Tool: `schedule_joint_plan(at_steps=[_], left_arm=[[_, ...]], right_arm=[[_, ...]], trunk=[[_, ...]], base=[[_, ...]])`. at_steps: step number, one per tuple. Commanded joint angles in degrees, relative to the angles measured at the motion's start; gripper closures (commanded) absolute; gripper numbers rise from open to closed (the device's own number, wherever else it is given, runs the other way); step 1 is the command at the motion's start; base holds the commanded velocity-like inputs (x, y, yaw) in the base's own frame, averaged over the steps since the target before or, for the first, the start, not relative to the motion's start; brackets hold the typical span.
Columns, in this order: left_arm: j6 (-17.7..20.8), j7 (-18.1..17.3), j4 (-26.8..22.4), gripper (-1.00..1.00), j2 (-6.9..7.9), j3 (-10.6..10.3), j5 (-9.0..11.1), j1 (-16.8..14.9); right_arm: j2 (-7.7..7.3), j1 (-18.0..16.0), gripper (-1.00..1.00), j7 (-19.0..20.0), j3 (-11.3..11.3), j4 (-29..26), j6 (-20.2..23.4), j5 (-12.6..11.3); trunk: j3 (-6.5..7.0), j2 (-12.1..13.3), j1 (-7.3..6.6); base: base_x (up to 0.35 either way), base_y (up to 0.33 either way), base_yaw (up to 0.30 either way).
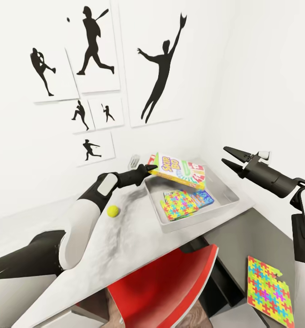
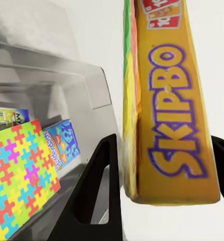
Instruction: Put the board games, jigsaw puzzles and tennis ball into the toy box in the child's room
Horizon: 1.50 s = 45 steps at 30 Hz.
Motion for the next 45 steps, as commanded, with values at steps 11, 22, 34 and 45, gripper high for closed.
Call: schedule_joint_plan(at_steps=[11,22,34,45], left_arm=[[4.40,0.25,0.00,1.00,-0.05,0.41,1.41,-1.87],[6.25,2.37,0.67,1.00,-0.05,0.34,1.46,-2.22],[6.28,4.50,0.62,1.00,-0.05,0.33,1.38,-2.33],[6.43,4.45,0.54,1.00,-0.05,0.33,1.46,-3.81]], right_arm=[[0.03,-0.08,-1.00,0.60,-0.08,0.01,0.20,-0.18],[0.19,-0.02,-1.00,0.60,-0.07,0.02,0.20,-0.30],[0.12,-0.01,-1.00,0.60,-0.07,0.02,0.20,-0.30],[0.10,-0.01,-1.00,0.60,-0.07,0.01,0.20,-0.30]], trunk=[[-0.72,-0.12,0.03],[-1.33,-0.12,0.03],[-1.99,-0.12,0.03],[-2.60,-0.12,0.03]], base=[[0.000,0.000,0.000],[0.000,0.000,0.000],[0.000,0.000,0.000],[0.000,0.000,0.000]])
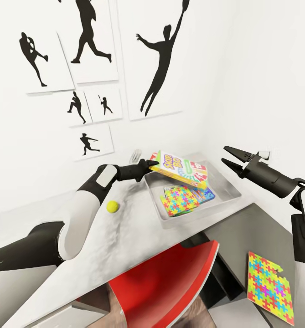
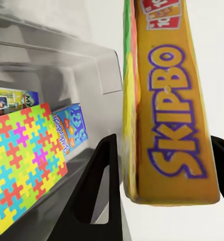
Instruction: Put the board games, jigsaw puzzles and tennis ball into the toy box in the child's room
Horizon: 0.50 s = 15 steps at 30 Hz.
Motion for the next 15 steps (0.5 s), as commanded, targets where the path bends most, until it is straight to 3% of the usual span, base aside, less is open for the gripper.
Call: schedule_joint_plan(at_steps=[1,15], left_arm=[[0.41,-0.08,-0.01,1.00,-0.05,0.48,-0.16,-0.08],[0.58,-0.53,-0.18,1.00,-0.05,0.48,-0.15,-0.63]], right_arm=[[0.01,-0.06,-1.00,0.60,-0.07,0.02,0.22,0.58],[0.03,-0.06,-1.00,0.60,-0.07,-0.05,0.22,0.58]], trunk=[[-0.16,-0.11,0.03],[-0.93,-0.11,0.03]], base=[[0.000,0.000,0.000],[0.000,0.000,0.000]])
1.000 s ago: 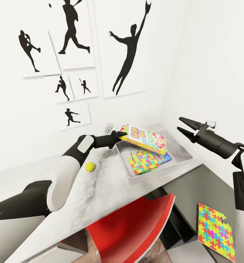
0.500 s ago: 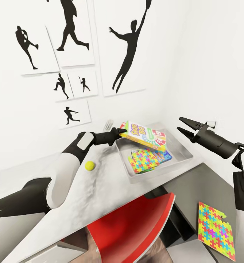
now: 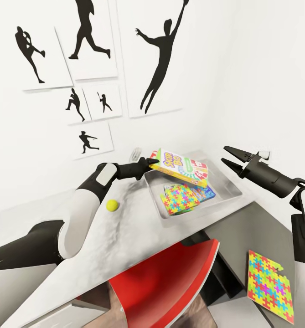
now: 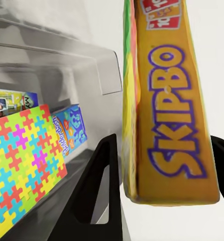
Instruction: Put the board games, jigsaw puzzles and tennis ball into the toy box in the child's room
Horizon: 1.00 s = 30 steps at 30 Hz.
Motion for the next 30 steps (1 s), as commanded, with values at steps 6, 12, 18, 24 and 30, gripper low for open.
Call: schedule_joint_plan(at_steps=[6,12,18,24,30], left_arm=[[0.41,-0.09,-0.08,1.00,-0.06,0.48,-0.13,-0.08],[0.41,-0.09,-0.02,1.00,-0.06,0.41,-0.10,-0.08],[0.41,-0.10,0.00,1.00,-0.06,0.38,-0.05,-0.08],[0.41,-0.10,0.00,1.00,-0.06,0.34,-0.05,-0.08],[0.41,-0.11,0.00,1.00,-0.06,0.35,-0.05,-0.08]], right_arm=[[0.00,-0.06,-1.00,0.60,-0.07,0.01,0.22,0.58],[0.00,-0.06,-1.00,0.60,-0.07,0.01,0.24,0.58],[0.00,-0.06,-1.00,0.60,-0.07,-0.03,0.24,0.58],[0.05,-0.05,-1.00,0.60,-0.07,-0.07,0.23,0.58],[0.08,-0.05,-1.00,0.60,-0.07,-0.07,0.23,0.58]], trunk=[[-0.44,-0.11,0.03],[-0.77,-0.11,0.03],[-1.10,-0.11,0.03],[-1.43,-0.11,0.03],[-1.76,-0.11,0.03]], base=[[0.000,0.000,0.000],[0.000,0.000,0.000],[0.000,0.000,0.000],[0.000,0.000,0.000],[0.000,0.000,0.000]])
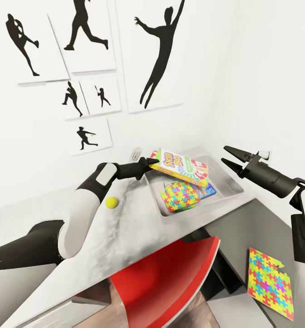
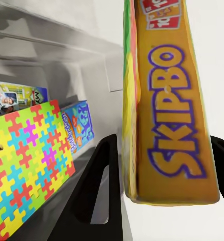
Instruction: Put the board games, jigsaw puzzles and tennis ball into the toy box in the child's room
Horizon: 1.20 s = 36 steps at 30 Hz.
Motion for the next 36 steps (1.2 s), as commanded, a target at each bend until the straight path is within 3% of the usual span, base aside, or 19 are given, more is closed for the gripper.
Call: schedule_joint_plan(at_steps=[1,36], left_arm=[[0.40,-0.09,0.00,1.00,-0.06,0.48,-0.13,-0.06],[0.35,-0.40,0.00,1.00,-0.06,0.45,-0.17,-0.06]], right_arm=[[0.00,-0.07,-1.00,0.60,-0.07,0.02,0.22,0.58],[0.06,-0.07,-1.00,0.60,-0.07,-0.07,0.22,0.58]], trunk=[[-0.16,-0.11,0.03],[-2.09,-0.11,0.03]], base=[[0.000,0.000,0.000],[0.000,0.000,0.000]])
